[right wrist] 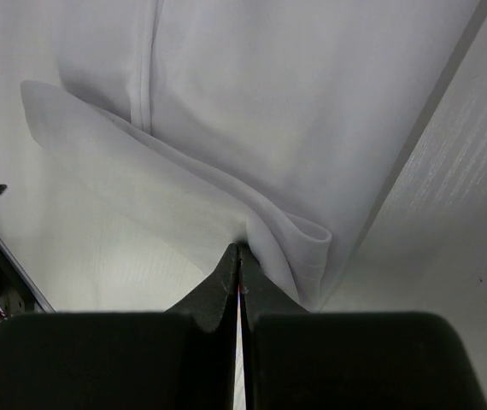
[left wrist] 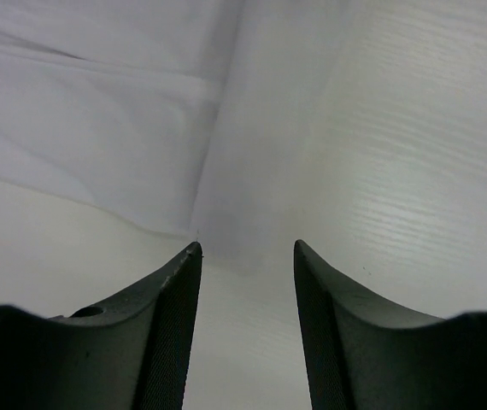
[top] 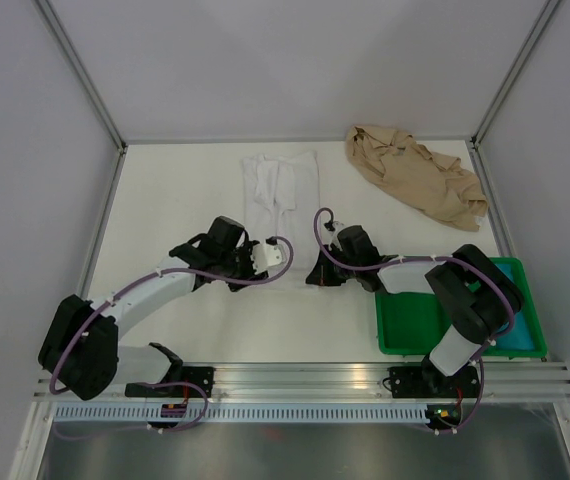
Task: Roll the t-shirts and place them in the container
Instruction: Roll the tshirt
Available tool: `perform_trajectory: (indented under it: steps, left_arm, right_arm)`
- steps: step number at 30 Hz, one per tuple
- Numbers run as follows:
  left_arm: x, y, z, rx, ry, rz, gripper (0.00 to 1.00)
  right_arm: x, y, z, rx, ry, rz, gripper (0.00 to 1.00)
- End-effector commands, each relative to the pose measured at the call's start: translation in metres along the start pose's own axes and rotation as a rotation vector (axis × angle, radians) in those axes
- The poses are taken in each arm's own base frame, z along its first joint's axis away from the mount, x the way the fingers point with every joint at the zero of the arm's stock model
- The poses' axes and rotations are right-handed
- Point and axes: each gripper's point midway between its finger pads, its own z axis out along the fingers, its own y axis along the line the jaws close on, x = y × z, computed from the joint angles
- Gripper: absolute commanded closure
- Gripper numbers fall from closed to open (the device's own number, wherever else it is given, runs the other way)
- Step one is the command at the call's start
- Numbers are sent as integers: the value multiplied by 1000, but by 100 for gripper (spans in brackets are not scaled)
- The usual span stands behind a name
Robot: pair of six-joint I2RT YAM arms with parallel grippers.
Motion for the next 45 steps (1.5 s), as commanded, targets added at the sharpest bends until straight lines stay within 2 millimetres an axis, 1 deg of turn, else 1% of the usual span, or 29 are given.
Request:
perform_trajectory:
  steps: [1,2,4,5,7,9,10,13,15,17,24,27,28,30,31,33,34,36,37,38,41,43,44,45]
  left_arm:
    - [35,-22,0,94,105,258,47]
    - [42,-23,0,98,120,277,46]
    - [42,-24,1,107,112,317,44]
    - [43,-25,4,108,103,327,36]
    - [46,-26,8,110,103,348,36]
    - [47,-20,14,72,93,357,36]
    - [52,-19,17,55,103,357,37]
    - [46,-12,21,15,77,359,39]
    - [42,-13,21,25,62,359,40]
    - [43,-16,23,40,57,361,43]
    - [42,-17,30,44,39,376,47]
    - [43,-14,34,35,41,377,54]
    - [43,-13,34,30,45,383,58]
    - [44,-12,35,29,51,379,62]
    - [46,-12,35,27,60,380,66]
    - [50,-13,36,33,70,391,72]
    - [54,-16,38,42,80,390,79]
    - [56,-19,39,52,80,374,88]
    - [56,-22,40,65,71,366,95]
    - [54,-22,40,65,65,358,97]
    - [51,-22,39,64,52,322,98]
    - [46,-20,36,63,44,290,98]
    - [46,-19,35,65,41,279,98]
    - [45,-19,34,69,42,259,98]
  right_arm:
    - [5,-8,1,29,40,-21,100]
    - [5,-8,1,28,41,-23,100]
    - [7,-8,1,29,46,-19,100]
    - [6,-8,2,28,44,-20,100]
    - [8,-9,2,29,49,-14,100]
    - [6,-8,2,25,42,-14,100]
    - [5,-7,2,22,40,-16,100]
    - [3,-4,3,17,40,-21,100]
    - [2,-5,3,21,45,-25,100]
    - [3,-6,3,24,49,-25,100]
    - [7,-7,4,19,56,-24,100]
    - [5,-6,3,14,55,-26,100]
    - [5,-5,3,12,53,-30,100]
    - [3,-4,2,11,51,-36,100]
    - [2,-3,2,11,51,-42,100]
    - [0,0,2,1,56,-49,100]
    - [0,0,2,-1,58,-52,100]
    - [-1,3,2,-12,56,-59,99]
    - [0,4,1,-21,63,-57,99]
    - [-1,6,0,-27,62,-62,99]
    - [-4,15,-5,-64,56,-89,97]
    - [-10,23,-10,-93,42,-125,92]
    - [-17,29,-17,-106,18,-154,87]
    - [-21,33,-20,-114,1,-202,79]
